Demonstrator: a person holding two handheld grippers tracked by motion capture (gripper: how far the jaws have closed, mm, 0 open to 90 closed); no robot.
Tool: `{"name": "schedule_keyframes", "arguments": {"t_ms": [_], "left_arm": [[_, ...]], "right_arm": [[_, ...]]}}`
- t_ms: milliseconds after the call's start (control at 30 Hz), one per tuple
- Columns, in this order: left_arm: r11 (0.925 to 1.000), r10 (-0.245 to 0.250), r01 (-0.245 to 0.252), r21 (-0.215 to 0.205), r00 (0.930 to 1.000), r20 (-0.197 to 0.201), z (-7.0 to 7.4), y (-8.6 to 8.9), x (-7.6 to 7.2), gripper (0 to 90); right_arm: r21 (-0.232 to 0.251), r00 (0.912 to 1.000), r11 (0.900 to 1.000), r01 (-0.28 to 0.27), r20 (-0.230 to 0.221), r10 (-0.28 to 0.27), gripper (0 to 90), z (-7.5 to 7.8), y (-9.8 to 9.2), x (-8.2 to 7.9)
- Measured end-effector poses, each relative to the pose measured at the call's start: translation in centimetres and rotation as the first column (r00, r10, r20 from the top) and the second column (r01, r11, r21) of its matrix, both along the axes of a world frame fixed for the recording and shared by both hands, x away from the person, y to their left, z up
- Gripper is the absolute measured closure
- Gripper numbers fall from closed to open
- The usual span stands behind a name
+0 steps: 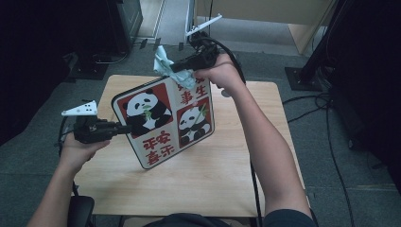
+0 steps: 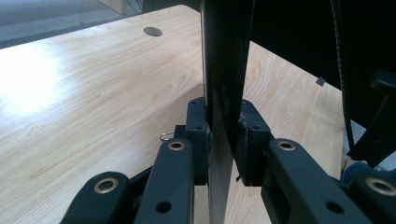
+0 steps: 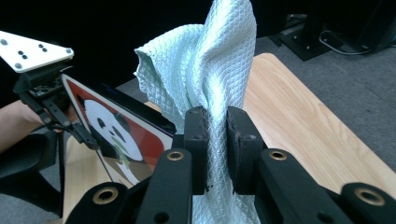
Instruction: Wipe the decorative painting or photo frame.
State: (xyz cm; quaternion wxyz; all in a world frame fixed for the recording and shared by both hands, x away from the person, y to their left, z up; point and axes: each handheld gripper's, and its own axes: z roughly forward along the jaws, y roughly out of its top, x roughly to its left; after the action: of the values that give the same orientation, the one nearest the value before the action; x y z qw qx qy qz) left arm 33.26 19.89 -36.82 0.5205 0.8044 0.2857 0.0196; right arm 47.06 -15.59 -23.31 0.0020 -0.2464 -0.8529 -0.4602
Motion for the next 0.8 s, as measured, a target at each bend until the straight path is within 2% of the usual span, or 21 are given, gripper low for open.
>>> {"name": "schedule_keyframes", "arguments": {"t_ms": [433, 800], "left_arm": [[1.0000, -0.001, 0.001, 0.000, 1.0000, -0.001, 0.0, 0.1, 0.0, 78.2], [1.0000, -0.002, 0.002, 0.000, 1.0000, -0.003, 0.0, 0.1, 0.1, 78.3]], "right_arm": [[-0.004, 0.9981, 0.998, 0.061, 0.003, -0.061, 80.1, 0.1, -1.9, 0.3], [-0.020, 0.9950, 0.995, 0.098, 0.024, -0.097, 80.1, 0.2, -3.4, 0.6]]}}
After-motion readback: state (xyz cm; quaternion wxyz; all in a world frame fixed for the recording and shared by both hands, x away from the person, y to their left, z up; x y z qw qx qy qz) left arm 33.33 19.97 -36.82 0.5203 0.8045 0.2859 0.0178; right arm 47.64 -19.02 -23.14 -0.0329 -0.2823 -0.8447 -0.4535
